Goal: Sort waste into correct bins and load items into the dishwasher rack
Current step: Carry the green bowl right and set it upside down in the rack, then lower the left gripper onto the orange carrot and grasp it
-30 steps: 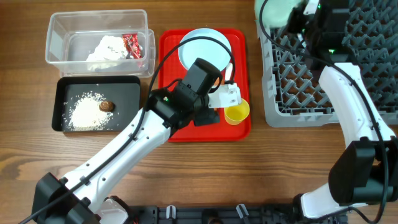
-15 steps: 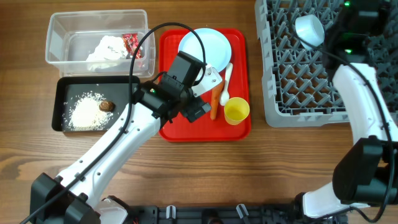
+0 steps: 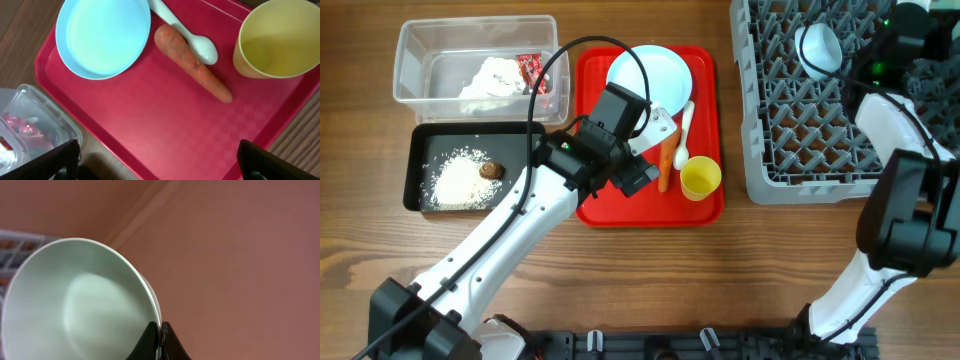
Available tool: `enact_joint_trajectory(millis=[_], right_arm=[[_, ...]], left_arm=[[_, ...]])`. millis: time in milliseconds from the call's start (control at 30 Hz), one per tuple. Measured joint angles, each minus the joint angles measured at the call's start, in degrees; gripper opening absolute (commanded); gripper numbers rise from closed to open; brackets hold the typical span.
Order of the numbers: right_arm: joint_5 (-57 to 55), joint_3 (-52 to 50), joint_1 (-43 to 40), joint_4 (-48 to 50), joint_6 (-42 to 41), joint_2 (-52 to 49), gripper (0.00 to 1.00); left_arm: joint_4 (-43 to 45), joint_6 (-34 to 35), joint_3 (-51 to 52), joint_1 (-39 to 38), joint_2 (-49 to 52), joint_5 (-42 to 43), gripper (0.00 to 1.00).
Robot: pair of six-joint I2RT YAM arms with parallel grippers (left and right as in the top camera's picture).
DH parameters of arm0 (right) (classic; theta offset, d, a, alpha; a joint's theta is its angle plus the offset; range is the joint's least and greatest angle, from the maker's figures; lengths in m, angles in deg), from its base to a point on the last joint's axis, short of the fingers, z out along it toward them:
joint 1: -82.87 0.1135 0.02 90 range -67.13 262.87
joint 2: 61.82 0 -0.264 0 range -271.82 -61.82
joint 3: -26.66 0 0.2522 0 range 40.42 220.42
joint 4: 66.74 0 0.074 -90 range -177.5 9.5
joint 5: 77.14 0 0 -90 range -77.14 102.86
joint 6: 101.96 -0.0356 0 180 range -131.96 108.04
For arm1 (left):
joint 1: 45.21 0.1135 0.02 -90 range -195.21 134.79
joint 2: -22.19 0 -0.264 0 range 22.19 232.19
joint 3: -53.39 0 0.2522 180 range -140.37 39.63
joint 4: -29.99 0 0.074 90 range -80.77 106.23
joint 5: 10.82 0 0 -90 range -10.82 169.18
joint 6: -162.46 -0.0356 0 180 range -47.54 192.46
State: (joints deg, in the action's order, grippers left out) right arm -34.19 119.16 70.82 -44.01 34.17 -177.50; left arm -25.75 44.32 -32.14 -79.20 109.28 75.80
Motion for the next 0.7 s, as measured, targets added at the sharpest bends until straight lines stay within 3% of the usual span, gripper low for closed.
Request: enact_joint_trajectory(millis=[333, 700], right_arm=[[3.13, 0.00, 0.00, 8.68, 5.46, -3.91, 0.05], [6.29, 0.00, 0.00, 9.44, 11.26, -8.87, 0.04]], left_arm=[[0.00, 0.00, 0.00, 0.00, 0.00, 0.00, 1.00], [0.00, 0.00, 0.00, 0.00, 0.00, 0.00, 1.00]])
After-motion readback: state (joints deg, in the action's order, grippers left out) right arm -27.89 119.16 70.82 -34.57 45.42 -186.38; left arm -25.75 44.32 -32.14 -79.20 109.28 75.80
